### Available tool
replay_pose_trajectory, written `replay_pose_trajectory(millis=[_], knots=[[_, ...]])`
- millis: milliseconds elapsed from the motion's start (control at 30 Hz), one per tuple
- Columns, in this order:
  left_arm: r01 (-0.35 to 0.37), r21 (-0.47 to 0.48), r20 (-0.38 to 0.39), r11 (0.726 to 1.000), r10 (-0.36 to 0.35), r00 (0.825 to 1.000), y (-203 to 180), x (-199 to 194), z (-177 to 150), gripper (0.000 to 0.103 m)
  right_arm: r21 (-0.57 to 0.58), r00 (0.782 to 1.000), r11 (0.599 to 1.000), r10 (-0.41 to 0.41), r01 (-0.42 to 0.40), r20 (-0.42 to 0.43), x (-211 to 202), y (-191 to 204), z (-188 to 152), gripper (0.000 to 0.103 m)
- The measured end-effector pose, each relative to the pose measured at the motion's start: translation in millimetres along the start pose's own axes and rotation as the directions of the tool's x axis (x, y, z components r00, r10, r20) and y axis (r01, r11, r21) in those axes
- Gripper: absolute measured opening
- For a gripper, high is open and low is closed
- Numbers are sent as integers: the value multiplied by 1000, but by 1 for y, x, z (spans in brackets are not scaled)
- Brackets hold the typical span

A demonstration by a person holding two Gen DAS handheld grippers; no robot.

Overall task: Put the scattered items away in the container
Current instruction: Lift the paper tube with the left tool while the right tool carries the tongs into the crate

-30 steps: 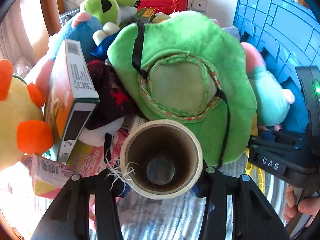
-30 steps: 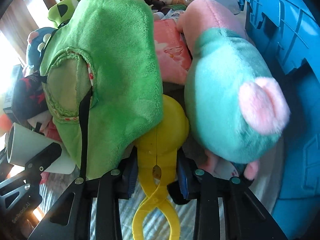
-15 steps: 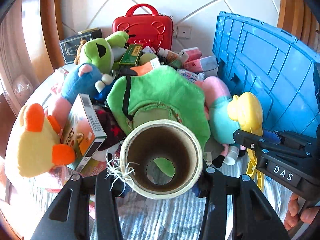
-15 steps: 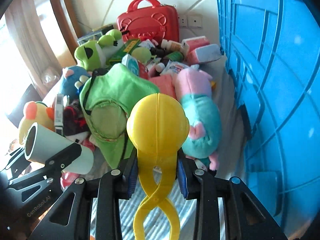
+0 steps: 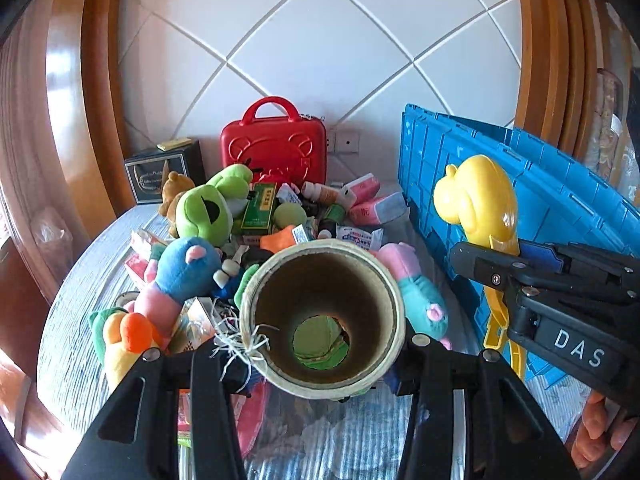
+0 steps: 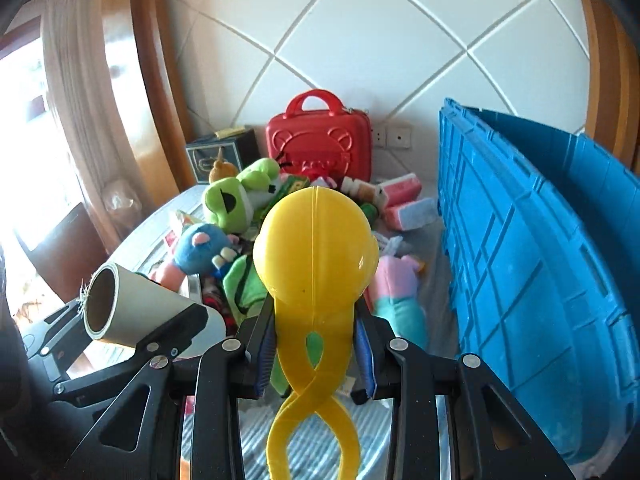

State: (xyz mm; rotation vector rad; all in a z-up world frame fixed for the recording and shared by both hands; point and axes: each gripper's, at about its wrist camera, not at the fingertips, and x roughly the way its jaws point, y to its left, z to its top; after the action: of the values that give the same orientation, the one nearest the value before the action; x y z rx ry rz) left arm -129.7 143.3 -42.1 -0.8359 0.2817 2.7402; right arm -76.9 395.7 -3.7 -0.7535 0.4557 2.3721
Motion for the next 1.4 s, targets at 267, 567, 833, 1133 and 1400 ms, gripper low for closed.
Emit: replay_pose_trajectory(millis=[267,567,833,1133,1400], knots=[[-3,53,30,999,1,1000,3,-15,30,45,-3,991,997,-72,73,109,-50,14,34,33],[22,110,126,994,-36,991,-21,-43,79,45,25,970,990,-138,136,202,-104,-7,89,33],[51,175,182,983,-83,980,-92,-56,123,45,51,942,973,-230,225,243,-144,-66,124,33],[93,192,182,977,-128,975,-220,-46,180,45,25,922,950,-307,310,237,-163,-186,150,33],[126,134,78,983,-137,988,-319,4,239,45,-48,930,939,-327,339,168,-134,-304,187,33]])
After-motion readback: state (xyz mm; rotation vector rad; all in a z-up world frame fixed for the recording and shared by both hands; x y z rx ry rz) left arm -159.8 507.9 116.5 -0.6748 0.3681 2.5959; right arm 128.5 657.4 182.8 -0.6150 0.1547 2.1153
